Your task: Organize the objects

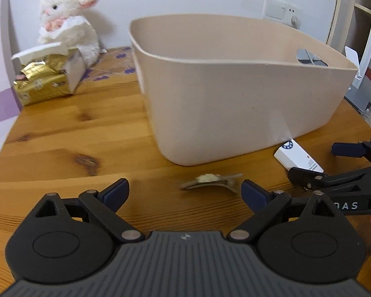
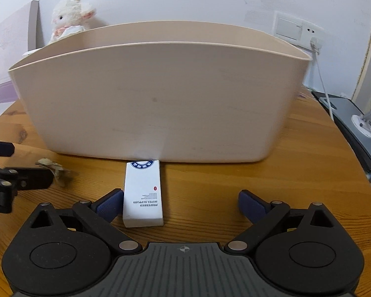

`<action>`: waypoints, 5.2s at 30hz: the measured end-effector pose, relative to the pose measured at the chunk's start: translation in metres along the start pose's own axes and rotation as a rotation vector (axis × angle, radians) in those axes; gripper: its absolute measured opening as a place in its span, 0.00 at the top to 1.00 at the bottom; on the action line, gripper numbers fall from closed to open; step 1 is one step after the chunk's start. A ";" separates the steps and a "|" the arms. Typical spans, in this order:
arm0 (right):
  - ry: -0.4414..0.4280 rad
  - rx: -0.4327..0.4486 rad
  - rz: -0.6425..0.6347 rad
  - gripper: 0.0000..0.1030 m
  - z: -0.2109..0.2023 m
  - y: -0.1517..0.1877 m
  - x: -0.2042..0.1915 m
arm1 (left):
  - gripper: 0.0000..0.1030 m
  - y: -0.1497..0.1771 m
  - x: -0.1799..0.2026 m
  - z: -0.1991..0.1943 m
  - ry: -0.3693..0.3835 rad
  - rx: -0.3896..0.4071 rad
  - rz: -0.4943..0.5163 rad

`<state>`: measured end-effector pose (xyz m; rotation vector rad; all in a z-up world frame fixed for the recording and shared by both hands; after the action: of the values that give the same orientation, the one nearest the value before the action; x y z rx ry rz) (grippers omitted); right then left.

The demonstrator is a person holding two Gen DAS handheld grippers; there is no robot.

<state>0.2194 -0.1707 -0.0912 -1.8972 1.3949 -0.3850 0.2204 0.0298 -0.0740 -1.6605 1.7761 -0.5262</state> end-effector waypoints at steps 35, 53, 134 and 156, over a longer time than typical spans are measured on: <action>-0.141 0.169 -0.145 0.73 -0.114 -0.014 -0.033 | 0.43 -0.004 0.006 -0.088 0.000 0.251 0.079; -0.062 0.402 -0.110 0.73 -0.145 -0.118 0.001 | 0.43 -0.108 0.015 -0.083 -0.061 0.300 -0.024; 0.028 0.272 -0.047 0.00 -0.280 0.050 -0.051 | 0.05 0.070 0.005 -0.256 -0.135 0.259 -0.128; 0.010 0.232 -0.046 0.00 -0.313 0.093 -0.075 | 0.05 0.115 0.013 -0.309 -0.172 0.277 -0.109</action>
<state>-0.0676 -0.2349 0.0699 -1.7414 1.2566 -0.5546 -0.0751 -0.0111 0.0661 -1.5626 1.4261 -0.6279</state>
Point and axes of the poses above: each gripper's, at about its wrist camera, not at the fingertips, and z roughly the way its jaws point, x to its right, y to its underside, the point moved 3 cm from there along z, roughly the way its jaws point, and after that the axes turned 15 degrees about -y, right-handed, at the moved point
